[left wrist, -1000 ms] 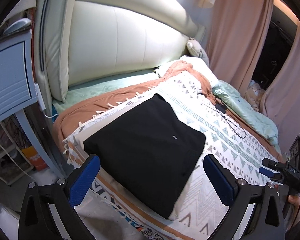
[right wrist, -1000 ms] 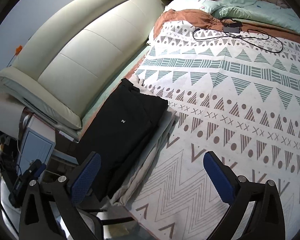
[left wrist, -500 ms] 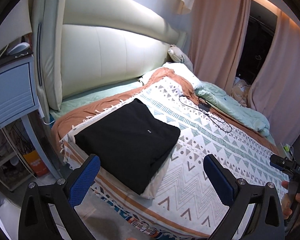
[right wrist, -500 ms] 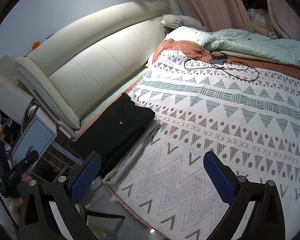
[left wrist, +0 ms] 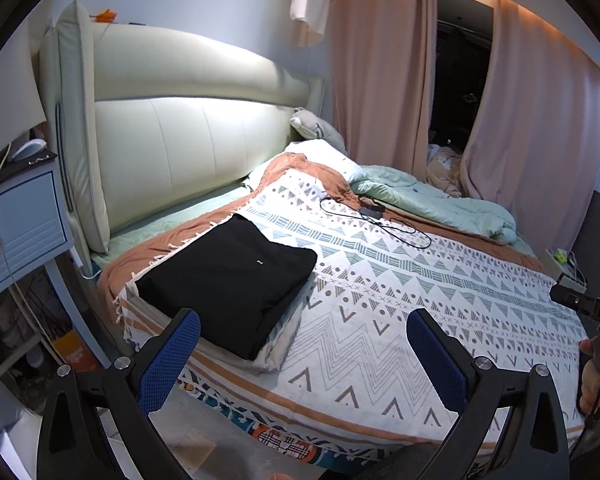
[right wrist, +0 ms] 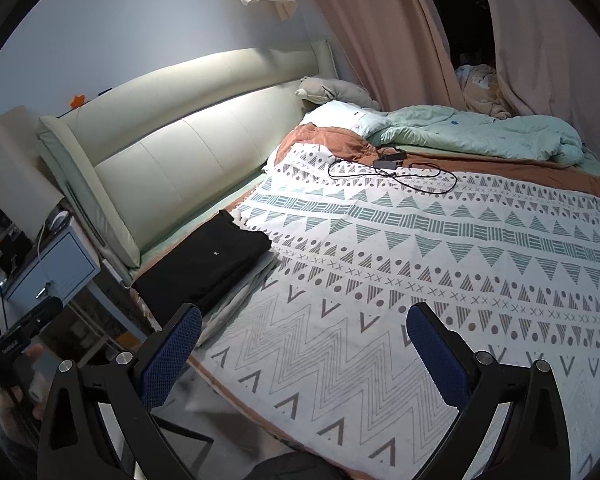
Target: Fold large clothes
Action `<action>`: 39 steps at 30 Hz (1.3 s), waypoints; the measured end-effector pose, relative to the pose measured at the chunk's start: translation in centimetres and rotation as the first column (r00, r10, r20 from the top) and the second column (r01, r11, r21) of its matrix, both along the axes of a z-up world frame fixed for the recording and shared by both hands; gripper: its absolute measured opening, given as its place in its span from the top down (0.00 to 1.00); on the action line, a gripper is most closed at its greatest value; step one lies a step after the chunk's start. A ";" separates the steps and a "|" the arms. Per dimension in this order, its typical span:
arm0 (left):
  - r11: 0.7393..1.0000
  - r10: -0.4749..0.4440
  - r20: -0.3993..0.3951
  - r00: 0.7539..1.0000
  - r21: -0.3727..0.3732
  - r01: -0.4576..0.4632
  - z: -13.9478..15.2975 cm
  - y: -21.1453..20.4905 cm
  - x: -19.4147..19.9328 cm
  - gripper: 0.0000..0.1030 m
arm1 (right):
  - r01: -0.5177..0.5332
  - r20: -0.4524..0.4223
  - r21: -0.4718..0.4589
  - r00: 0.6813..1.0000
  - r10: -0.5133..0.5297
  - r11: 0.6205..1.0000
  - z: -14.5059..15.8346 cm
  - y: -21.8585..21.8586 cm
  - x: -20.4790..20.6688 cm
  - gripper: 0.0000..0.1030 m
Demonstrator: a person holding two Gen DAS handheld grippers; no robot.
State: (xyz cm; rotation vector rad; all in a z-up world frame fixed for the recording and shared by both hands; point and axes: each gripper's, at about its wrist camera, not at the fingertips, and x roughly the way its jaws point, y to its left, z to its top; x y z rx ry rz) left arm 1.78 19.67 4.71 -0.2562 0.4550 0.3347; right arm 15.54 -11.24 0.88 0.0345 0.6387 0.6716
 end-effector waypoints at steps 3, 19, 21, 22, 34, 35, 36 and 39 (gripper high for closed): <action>1.000 0.000 0.008 1.000 0.014 0.000 -0.2 -1.2 -1.0 0.00 | 0.023 0.024 0.000 0.999 -0.023 1.000 -0.2 -1.3 -1.3 0.00; 0.998 -0.037 0.026 0.999 0.054 0.036 -3.2 -5.1 -4.5 0.00 | 0.143 0.074 -0.019 0.987 -0.141 0.990 -4.0 -7.9 -6.7 0.00; 0.997 -0.041 0.025 0.999 0.067 0.039 -3.9 -5.5 -4.7 0.00 | 0.140 0.078 -0.017 0.987 -0.138 0.990 -4.9 -8.5 -7.4 0.00; 0.996 -0.048 0.022 0.999 0.071 0.047 -4.4 -5.7 -4.7 0.00 | 0.137 0.078 -0.015 0.988 -0.135 0.990 -5.3 -8.7 -7.6 0.00; 0.994 -0.088 -0.031 0.996 0.059 0.090 -7.7 -6.9 -4.2 0.00 | 0.164 0.022 -0.013 0.986 -0.163 0.986 -9.2 -11.1 -8.3 0.00; 0.994 -0.091 -0.031 0.995 0.060 0.093 -7.6 -7.0 -4.2 0.00 | 0.170 0.022 -0.015 0.985 -0.170 0.985 -9.2 -11.2 -8.3 0.00; 0.993 -0.097 -0.029 0.995 0.060 0.099 -7.6 -7.1 -4.2 0.00 | 0.175 0.023 -0.016 0.984 -0.175 0.984 -9.3 -11.2 -8.3 0.00; 0.992 -0.103 -0.026 0.994 0.069 0.105 -7.5 -7.4 -4.2 0.00 | 0.176 0.015 -0.012 0.984 -0.176 0.984 -9.3 -11.4 -8.3 0.00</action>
